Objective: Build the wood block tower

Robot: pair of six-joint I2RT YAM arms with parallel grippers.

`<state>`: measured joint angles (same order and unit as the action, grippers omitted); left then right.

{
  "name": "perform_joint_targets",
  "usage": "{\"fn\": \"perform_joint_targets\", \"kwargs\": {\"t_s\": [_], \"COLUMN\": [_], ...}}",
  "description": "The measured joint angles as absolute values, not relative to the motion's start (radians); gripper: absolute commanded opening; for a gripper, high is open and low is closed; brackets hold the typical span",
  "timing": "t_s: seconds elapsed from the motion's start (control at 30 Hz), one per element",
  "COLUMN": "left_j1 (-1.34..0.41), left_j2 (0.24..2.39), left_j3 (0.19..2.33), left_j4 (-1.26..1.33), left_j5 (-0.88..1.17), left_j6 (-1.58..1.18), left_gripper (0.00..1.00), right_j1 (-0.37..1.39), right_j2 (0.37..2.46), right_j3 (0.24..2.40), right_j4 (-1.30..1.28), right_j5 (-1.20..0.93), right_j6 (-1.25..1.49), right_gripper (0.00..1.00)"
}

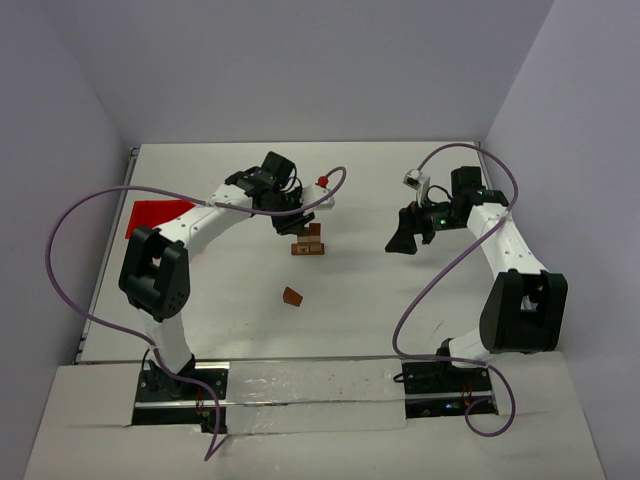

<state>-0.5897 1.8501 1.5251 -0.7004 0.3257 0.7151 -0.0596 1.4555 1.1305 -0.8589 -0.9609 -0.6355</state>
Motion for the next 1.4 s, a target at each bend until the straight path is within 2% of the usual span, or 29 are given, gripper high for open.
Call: {"fn": "perform_joint_targets", "kwargs": {"t_s": [1.4], "left_j1": [-0.604], "left_j2": [1.869], "left_j3": [1.542], "left_j4": [-0.716], "left_j5": [0.348], "left_j6": [0.719], "left_gripper": [0.27], "right_j1": [-0.056], "right_j2": [1.456], "right_j3": [1.131], "right_j4": [-0.858], "right_j5": [-0.953], "right_j6": [-0.625], "right_gripper": [1.0]}}
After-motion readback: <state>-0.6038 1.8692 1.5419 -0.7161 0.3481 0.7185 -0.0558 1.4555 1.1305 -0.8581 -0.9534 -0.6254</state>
